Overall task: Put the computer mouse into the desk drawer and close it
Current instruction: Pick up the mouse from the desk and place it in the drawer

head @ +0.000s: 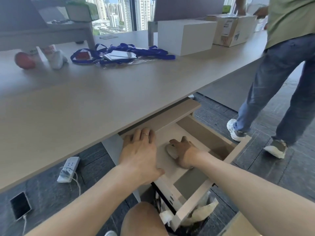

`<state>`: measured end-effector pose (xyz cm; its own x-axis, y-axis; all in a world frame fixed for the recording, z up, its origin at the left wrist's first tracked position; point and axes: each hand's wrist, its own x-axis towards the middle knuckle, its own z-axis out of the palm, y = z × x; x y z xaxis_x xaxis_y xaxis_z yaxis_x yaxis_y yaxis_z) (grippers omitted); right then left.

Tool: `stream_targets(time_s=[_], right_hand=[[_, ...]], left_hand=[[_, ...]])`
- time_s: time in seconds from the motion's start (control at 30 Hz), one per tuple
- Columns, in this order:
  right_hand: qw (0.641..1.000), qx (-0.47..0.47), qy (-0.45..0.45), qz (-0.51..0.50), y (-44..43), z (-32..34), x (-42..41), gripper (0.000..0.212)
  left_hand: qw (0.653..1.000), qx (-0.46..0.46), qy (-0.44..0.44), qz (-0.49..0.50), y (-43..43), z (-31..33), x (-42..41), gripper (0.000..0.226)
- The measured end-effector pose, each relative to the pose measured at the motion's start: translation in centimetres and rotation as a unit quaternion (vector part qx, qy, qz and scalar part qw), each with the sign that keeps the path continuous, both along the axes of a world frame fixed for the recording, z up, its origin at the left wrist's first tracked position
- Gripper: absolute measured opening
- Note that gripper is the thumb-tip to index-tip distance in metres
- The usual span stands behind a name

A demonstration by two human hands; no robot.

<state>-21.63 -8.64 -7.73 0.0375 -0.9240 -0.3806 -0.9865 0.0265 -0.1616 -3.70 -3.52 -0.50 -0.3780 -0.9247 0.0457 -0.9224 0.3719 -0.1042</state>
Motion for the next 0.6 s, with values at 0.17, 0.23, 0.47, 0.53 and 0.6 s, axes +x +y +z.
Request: stream_targets(time_s=[0.17,0.23,0.47,0.53,0.6], right_hand=[[0.999,-0.029,0.017,0.013,-0.5,-0.9,0.1,0.075],[0.999,-0.029,0.018,0.012,-0.6,-1.1,0.2,0.073],[1.000,-0.018,0.019,0.011,-0.3,-0.5,0.2,0.080],[1.000,-0.018,0.007,0.006,0.0,0.5,-0.1,0.089],[0.999,-0.041,-0.020,0.005,0.6,2.5,-1.0,0.090]], left_hand=[[1.000,-0.006,0.008,0.000,0.0,-0.3,0.2,0.117],[1.000,-0.007,0.007,-0.001,0.0,-0.3,0.2,0.118],[1.000,-0.009,0.003,-0.005,-0.1,-0.3,0.2,0.117],[1.000,-0.008,0.004,-0.005,-0.1,-0.4,0.2,0.117],[1.000,0.001,0.004,-0.001,-0.1,-0.3,0.2,0.117]])
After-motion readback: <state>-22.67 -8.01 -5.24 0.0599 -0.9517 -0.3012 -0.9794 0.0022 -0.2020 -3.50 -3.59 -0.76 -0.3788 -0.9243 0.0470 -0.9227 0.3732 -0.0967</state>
